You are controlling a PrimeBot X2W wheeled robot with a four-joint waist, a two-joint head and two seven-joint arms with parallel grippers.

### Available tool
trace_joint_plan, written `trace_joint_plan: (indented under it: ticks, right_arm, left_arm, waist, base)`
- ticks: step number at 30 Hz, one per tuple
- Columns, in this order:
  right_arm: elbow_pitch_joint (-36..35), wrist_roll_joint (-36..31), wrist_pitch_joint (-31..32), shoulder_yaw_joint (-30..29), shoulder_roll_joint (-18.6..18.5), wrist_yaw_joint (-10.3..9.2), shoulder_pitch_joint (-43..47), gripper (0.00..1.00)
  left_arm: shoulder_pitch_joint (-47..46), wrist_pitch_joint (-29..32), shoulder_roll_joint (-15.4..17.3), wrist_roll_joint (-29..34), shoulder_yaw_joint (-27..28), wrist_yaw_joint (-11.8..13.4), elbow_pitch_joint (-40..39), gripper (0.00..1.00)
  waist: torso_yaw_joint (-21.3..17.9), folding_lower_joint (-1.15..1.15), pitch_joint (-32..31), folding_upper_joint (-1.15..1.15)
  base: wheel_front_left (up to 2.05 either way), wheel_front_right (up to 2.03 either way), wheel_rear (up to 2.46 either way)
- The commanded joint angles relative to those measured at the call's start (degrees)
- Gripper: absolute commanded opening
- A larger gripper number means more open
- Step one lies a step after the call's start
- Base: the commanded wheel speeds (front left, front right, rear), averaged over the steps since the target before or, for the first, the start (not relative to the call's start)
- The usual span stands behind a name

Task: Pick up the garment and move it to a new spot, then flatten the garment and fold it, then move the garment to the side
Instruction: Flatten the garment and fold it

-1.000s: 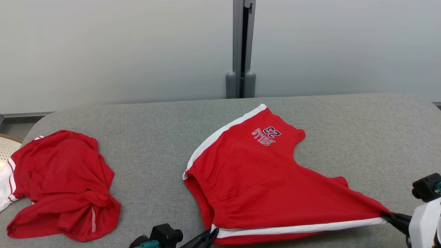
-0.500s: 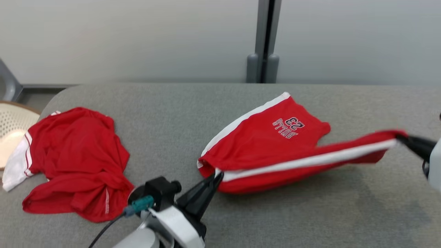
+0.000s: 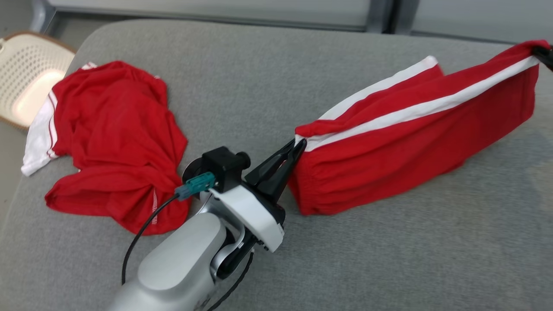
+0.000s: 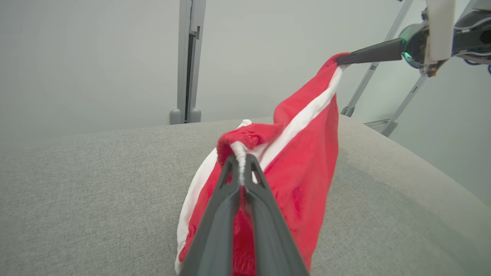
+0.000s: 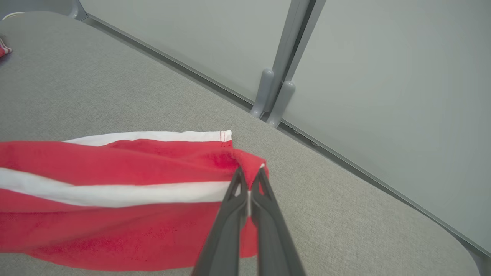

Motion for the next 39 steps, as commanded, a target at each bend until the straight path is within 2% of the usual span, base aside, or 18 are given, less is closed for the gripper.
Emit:
trace_joint_plan:
  ticks: [1, 9, 17, 21, 22, 23, 24, 25, 26, 32, 39]
  right_arm:
    - [0.32, -0.35, 0.43, 0.24, 0.34, -0.12, -0.53, 0.00]
    - [5.59, -3.59, 4.11, 4.32, 1.60, -0.12, -7.23, 0.00]
    - [10.98, -4.81, 4.10, 7.18, 2.83, -0.12, -10.83, 0.00]
    - [12.44, -5.80, 3.27, 8.94, 3.29, -0.12, -12.40, 0.00]
    - [12.89, -5.97, 2.84, 9.28, 3.44, -0.12, -12.60, 0.05]
    - [13.49, -6.14, 2.65, 9.48, 3.65, -0.12, -12.94, 1.00]
    - [13.99, -6.32, 2.79, 10.06, 3.95, -0.12, -12.99, 1.00]
    - [14.42, -6.40, 2.55, 10.44, 4.27, -0.12, -13.20, 1.00]
    - [14.80, -6.34, 2.28, 10.71, 4.47, -0.12, -13.37, 1.00]
    - [18.98, -6.99, -2.82, 10.99, 6.24, -0.12, -12.45, 1.00]
    - [23.24, -4.63, -19.55, 7.66, 12.41, -0.12, -7.09, 1.00]
  left_arm:
    - [-0.95, -0.28, -0.03, 0.03, 0.12, -0.28, 0.46, 0.00]
    - [-5.72, -1.91, -4.46, -0.59, -1.11, -1.44, 7.79, 0.00]
    - [-7.57, -2.55, -6.37, -2.30, -2.19, -1.84, 11.23, 0.00]
    - [-8.11, -2.61, -6.71, -2.50, -1.88, -1.85, 10.43, 0.00]
    - [-8.09, -2.56, -6.75, -2.59, -1.91, -1.84, 10.32, 0.00]
    - [-8.12, -2.57, -6.75, -2.67, -2.01, -1.84, 10.39, 0.00]
    - [-8.27, -2.57, -6.78, -2.50, -2.04, -1.84, 10.50, 0.41]
    - [-8.45, -2.58, -6.80, -2.15, -1.83, -1.85, 10.62, 0.75]
    - [-8.48, -2.57, -6.81, -2.11, -1.79, -1.85, 10.56, 1.00]
    - [-7.74, -2.58, -6.81, -0.77, 0.04, -1.12, 12.44, 1.00]
    - [-4.05, -2.59, -6.83, 2.59, 7.62, 0.36, 12.32, 1.00]
  waist:
    - [3.03, 0.00, 3.35, 0.00]
    - [6.98, 0.00, 7.43, 0.00]
    - [9.14, 0.00, 9.50, 0.00]
    - [9.68, 0.00, 10.38, 0.00]
    - [9.76, 0.00, 10.52, 0.00]
    - [9.81, 0.00, 10.63, 0.00]
    - [9.84, 0.00, 10.68, 0.00]
    - [9.82, 0.00, 10.69, 0.00]
    - [9.76, 0.00, 10.66, 0.00]
    - [8.95, 0.00, 9.06, 0.00]
    - [5.47, 0.00, 2.79, 0.00]
  base:
    - [0.00, 0.00, 0.00]
    - [0.00, 0.00, 0.00]
    - [0.00, 0.00, 0.00]
    - [0.00, 0.00, 0.00]
    - [0.00, 0.00, 0.00]
    - [0.00, 0.00, 0.00]
    - [0.00, 0.00, 0.00]
    - [0.00, 0.00, 0.00]
    - [0.00, 0.00, 0.00]
    - [0.00, 0.00, 0.00]
    - [0.00, 0.00, 0.00]
